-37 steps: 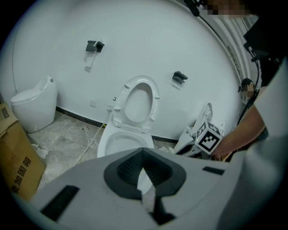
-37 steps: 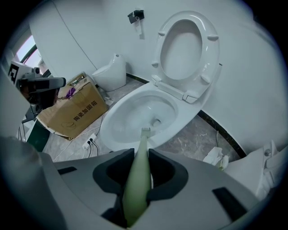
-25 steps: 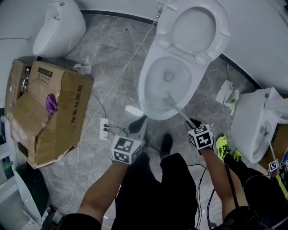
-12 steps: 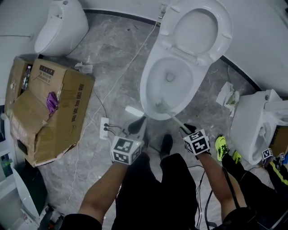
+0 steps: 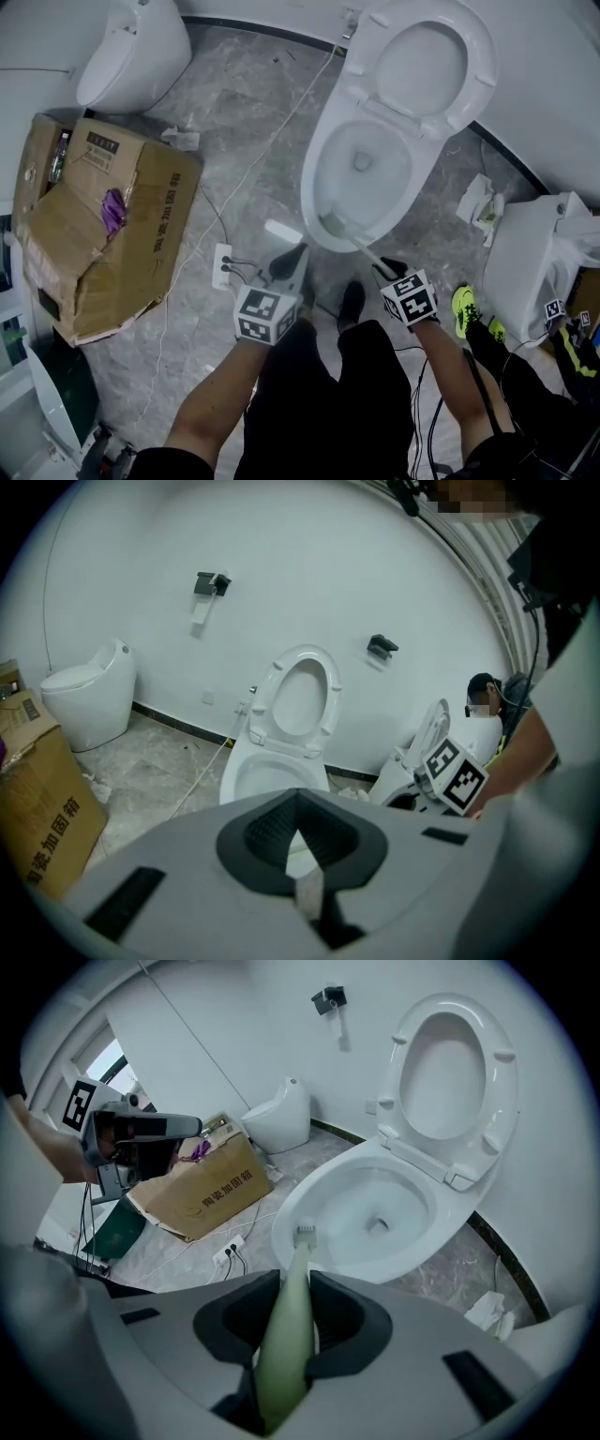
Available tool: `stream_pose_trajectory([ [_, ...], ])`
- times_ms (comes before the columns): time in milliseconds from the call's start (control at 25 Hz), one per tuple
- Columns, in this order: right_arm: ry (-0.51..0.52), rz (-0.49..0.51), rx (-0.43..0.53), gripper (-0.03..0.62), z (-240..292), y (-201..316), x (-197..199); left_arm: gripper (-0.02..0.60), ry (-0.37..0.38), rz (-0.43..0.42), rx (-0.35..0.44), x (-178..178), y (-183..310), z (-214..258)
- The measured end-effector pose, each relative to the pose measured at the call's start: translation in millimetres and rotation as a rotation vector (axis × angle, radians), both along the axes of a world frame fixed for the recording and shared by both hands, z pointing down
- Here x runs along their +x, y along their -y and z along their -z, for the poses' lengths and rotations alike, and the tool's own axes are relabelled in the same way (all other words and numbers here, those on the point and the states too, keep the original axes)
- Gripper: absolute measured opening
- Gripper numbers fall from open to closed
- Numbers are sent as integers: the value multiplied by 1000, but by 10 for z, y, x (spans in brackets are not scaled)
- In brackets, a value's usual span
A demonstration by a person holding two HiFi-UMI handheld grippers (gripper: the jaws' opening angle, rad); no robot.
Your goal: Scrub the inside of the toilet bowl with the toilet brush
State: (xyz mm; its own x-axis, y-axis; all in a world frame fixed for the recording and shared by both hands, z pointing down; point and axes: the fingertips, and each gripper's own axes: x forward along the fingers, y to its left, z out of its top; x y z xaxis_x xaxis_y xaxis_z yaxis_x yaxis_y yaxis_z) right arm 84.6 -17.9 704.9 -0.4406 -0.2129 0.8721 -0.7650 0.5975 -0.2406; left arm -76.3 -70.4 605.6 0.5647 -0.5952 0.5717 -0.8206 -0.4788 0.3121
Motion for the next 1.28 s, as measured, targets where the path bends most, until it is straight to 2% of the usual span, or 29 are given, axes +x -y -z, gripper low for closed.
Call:
stream_pose_trajectory([
  [480,-9,-5,45,106,-10,433,-214,8,-13,-19,1,-72,182,-40],
  [1280,-44,-69,103,106,-27,1125,-235,8,-27,-73,10,-34,685,-23],
])
